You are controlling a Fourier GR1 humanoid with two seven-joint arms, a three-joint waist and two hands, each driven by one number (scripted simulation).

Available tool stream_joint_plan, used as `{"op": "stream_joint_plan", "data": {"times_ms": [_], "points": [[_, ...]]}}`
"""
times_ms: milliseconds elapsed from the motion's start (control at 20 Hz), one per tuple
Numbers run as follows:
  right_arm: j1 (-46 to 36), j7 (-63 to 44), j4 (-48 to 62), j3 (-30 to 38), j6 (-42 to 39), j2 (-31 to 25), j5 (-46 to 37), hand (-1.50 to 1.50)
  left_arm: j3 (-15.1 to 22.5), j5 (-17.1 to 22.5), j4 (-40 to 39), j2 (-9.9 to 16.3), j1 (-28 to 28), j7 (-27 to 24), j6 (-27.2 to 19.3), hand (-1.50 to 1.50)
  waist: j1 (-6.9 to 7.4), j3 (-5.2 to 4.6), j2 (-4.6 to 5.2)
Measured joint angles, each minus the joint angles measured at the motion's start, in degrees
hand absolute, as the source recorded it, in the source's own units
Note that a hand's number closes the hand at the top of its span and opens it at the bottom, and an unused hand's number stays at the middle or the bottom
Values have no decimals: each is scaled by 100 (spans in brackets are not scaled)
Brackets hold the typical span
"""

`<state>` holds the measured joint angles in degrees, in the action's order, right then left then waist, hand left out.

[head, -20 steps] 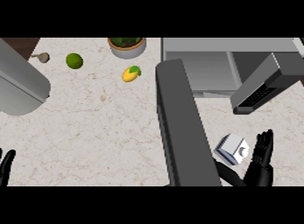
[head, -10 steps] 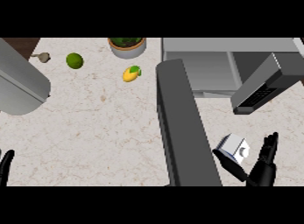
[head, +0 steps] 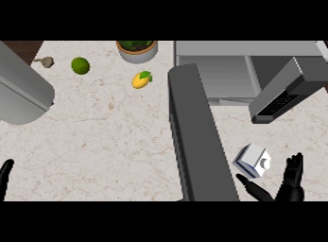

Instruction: Pick up the milk, place it into the microwave and close the microwave

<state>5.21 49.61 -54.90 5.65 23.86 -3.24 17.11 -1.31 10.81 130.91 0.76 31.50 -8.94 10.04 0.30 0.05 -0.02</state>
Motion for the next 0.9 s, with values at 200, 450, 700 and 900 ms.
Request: {"op": "stream_joint_plan", "data": {"times_ms": [200,450,700,900], "points": [[-177,157,309,-276,-1034,-62,55,-150,61,-16,-36,-23,138,-74,52,-150,44,3,-1],[-398,484,398,-315,-1526,-39,67,150,-25,53,-44,4,125,-62,71,-150,18,0,-2],[-597,648,232,-60,-539,143,-166,150,-46,139,-70,-9,144,-62,121,-150,5,-6,-4],[-575,723,-18,-120,-447,195,-86,150,-209,275,-256,18,112,-155,244,-150,-3,-6,-5]]}}
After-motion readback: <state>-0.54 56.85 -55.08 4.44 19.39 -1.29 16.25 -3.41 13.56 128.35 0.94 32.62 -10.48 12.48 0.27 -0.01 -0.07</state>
